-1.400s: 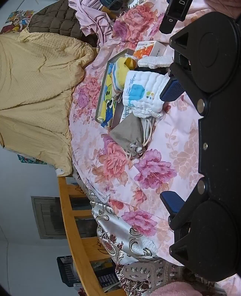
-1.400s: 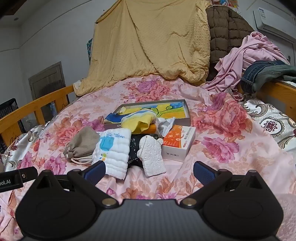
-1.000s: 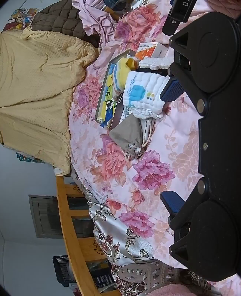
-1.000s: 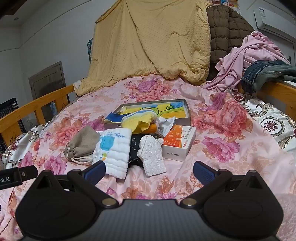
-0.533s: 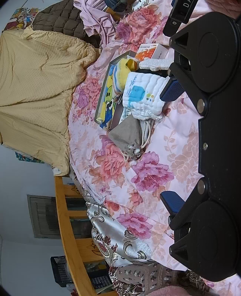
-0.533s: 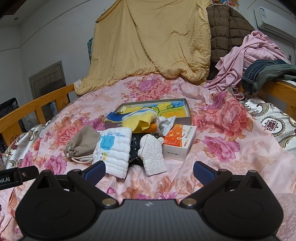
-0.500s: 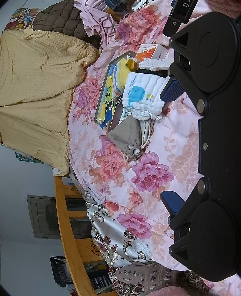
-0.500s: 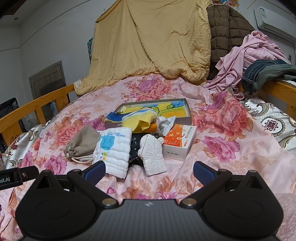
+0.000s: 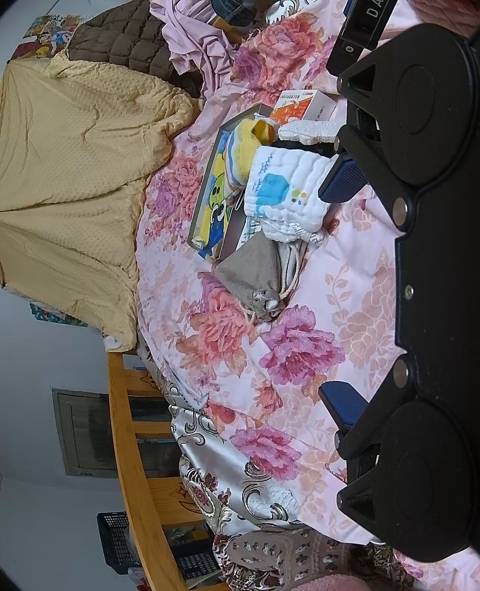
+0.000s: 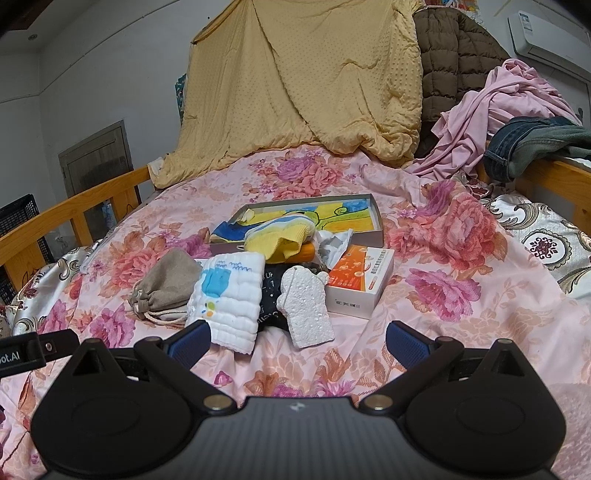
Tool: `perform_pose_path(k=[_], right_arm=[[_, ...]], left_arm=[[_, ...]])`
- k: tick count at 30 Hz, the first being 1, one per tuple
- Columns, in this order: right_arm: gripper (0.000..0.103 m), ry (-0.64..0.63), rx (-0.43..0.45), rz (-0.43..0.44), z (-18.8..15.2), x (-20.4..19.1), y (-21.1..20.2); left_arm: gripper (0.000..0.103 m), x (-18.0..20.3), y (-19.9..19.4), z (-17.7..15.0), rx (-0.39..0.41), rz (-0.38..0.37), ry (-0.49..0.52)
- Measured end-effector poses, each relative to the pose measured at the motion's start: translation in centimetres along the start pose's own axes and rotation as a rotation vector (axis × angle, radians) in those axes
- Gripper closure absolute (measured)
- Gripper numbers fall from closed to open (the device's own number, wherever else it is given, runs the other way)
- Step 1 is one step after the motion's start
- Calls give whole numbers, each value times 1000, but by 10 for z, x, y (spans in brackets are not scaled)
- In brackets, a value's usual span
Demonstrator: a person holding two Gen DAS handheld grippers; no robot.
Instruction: Organize soft objects
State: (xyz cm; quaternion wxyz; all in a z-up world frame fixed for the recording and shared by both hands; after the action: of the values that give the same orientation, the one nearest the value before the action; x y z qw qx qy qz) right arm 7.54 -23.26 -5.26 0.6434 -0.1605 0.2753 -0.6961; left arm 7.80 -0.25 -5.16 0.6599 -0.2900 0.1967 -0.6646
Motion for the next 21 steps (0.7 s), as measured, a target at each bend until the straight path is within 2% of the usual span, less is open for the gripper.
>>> perform_pose_path(k=[21], right_arm=[[0, 3, -1, 1, -1, 0, 1]], left_arm=[[1, 0, -1, 0, 15, -33, -25]])
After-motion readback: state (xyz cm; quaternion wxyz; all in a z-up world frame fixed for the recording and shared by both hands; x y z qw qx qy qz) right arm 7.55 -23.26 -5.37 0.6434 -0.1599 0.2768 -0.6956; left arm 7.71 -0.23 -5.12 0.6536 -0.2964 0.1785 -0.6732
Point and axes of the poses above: each gripper's, at about its wrist camera, not at the fingertips, and y roughly the way its jaws point, x to its right, z to its top, the point moved 9 cm from there along y, roughly the way its jaws point, and after that the axes turned 9 degrees about -x, right-handed, at the moved point
